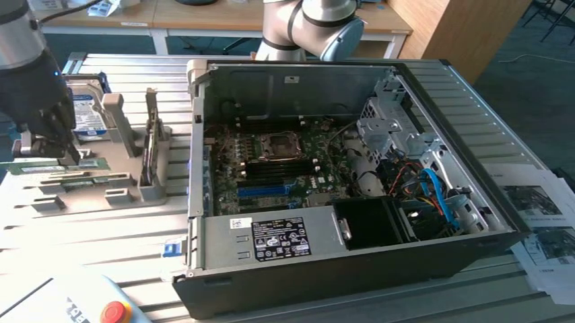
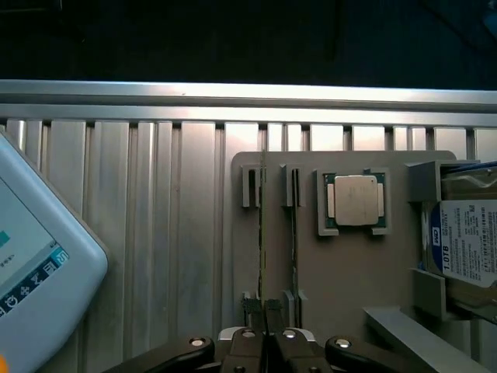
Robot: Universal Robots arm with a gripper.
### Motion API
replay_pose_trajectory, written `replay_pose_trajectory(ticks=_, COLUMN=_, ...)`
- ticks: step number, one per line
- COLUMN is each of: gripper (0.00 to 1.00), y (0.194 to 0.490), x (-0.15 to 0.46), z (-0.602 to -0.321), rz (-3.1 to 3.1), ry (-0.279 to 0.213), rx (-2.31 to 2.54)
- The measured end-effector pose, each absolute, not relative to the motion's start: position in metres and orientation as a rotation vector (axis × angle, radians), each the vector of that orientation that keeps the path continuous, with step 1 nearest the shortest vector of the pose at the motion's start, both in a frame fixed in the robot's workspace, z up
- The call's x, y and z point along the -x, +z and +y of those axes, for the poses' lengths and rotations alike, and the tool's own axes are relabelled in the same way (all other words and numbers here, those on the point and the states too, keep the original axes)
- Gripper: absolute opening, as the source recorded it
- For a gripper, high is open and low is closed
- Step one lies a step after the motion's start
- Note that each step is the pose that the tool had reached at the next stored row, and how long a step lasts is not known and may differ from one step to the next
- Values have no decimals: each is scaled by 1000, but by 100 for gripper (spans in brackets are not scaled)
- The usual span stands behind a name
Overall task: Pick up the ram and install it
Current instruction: 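Pick up the ram and move it above insertion slot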
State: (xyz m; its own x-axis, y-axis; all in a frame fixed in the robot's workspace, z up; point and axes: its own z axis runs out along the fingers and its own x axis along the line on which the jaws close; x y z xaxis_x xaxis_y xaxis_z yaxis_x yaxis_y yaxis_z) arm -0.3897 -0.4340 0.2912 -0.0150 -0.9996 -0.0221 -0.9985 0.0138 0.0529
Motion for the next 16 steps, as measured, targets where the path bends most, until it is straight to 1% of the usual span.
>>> replay_pose_trajectory(ticks=16, gripper=12, y=323, x=390, z=-434, rz=-2221, ry=-83, rx=-2189)
